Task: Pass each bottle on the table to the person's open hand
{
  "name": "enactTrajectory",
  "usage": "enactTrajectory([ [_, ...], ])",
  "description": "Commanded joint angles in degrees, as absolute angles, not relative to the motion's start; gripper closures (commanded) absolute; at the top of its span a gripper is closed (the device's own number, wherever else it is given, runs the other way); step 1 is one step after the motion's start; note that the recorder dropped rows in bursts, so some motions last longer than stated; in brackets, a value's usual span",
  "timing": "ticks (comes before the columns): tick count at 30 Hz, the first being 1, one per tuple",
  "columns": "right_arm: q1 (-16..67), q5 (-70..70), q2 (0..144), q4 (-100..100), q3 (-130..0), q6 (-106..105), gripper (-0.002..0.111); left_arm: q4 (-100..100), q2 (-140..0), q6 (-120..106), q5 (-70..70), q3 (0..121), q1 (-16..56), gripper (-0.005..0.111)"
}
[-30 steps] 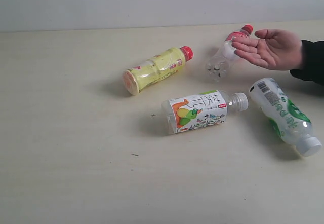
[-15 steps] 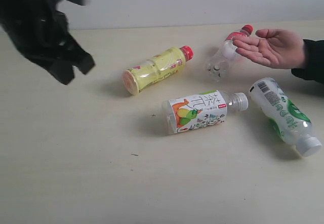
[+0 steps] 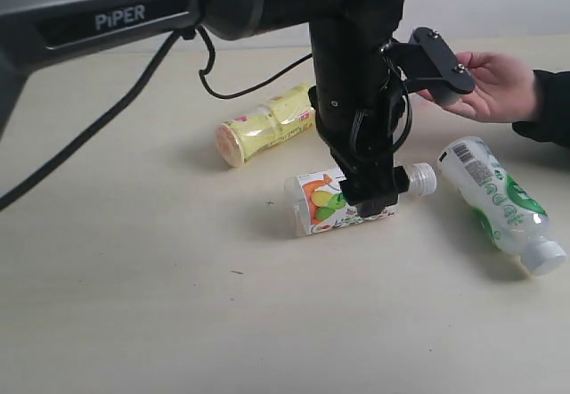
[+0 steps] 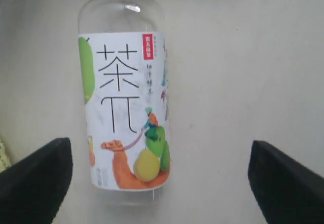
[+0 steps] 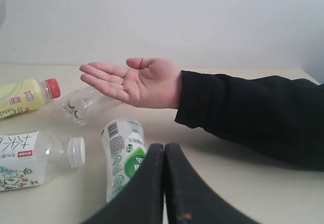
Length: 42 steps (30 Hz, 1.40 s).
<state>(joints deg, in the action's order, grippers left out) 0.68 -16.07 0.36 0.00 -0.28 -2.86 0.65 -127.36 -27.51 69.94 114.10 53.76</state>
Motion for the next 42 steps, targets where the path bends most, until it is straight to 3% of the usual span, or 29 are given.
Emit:
enactTrajectory([
  [1, 0.48, -15.36, 0.00, -0.37, 0.00, -2.93, 0.108, 0.79, -129.45, -28.78, 66.97, 116.25, 53.75, 0.017],
  [42, 0.48, -15.36, 0.00, -0.37, 0.00, -2.93, 0.108, -2.35, -138.69, -29.88, 61.23, 116.53, 49.84, 0.017],
])
